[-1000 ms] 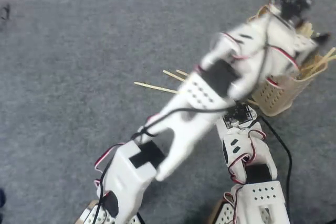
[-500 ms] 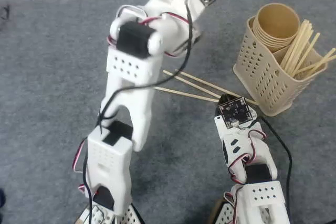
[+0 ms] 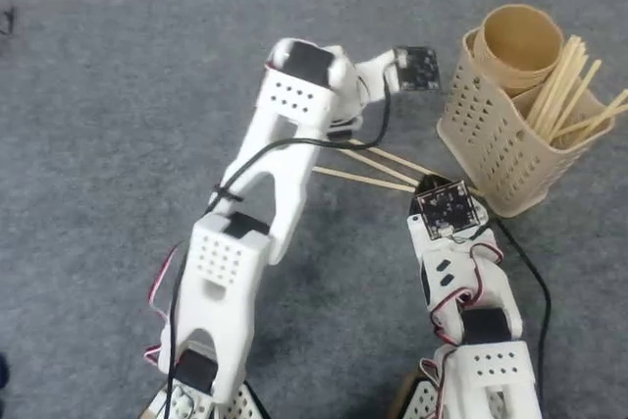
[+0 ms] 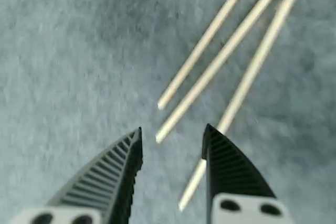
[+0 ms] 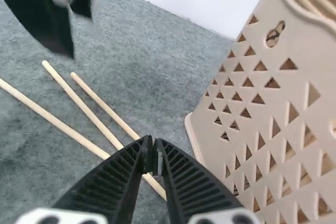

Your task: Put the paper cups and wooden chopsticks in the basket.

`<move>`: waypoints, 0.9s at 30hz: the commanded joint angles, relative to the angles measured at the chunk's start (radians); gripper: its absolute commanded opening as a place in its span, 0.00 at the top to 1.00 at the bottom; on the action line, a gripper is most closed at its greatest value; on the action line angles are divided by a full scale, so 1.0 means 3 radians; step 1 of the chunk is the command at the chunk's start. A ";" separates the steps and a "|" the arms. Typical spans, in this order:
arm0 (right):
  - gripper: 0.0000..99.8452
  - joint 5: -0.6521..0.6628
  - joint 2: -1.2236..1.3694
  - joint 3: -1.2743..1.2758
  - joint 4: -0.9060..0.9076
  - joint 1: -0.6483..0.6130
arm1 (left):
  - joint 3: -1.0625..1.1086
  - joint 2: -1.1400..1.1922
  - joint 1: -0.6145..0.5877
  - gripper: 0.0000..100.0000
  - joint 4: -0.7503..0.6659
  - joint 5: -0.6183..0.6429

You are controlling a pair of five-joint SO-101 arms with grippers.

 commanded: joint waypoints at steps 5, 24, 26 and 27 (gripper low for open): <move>0.99 -0.0031 -0.0064 0.0051 -0.0084 0.0049 | -0.0018 0.0532 0.0230 0.83 -0.0783 0.0731; 0.99 -0.0026 -0.0064 0.0051 -0.0084 0.0038 | -0.0090 0.0915 0.0373 0.85 -0.0583 0.0476; 0.99 -0.0020 -0.0064 0.0051 -0.0079 0.0038 | -0.0095 0.0941 0.0378 0.85 -0.0445 0.0373; 0.99 -0.0020 -0.0064 0.0051 -0.0079 0.0038 | -0.0095 0.0946 0.0378 0.85 -0.0363 0.0266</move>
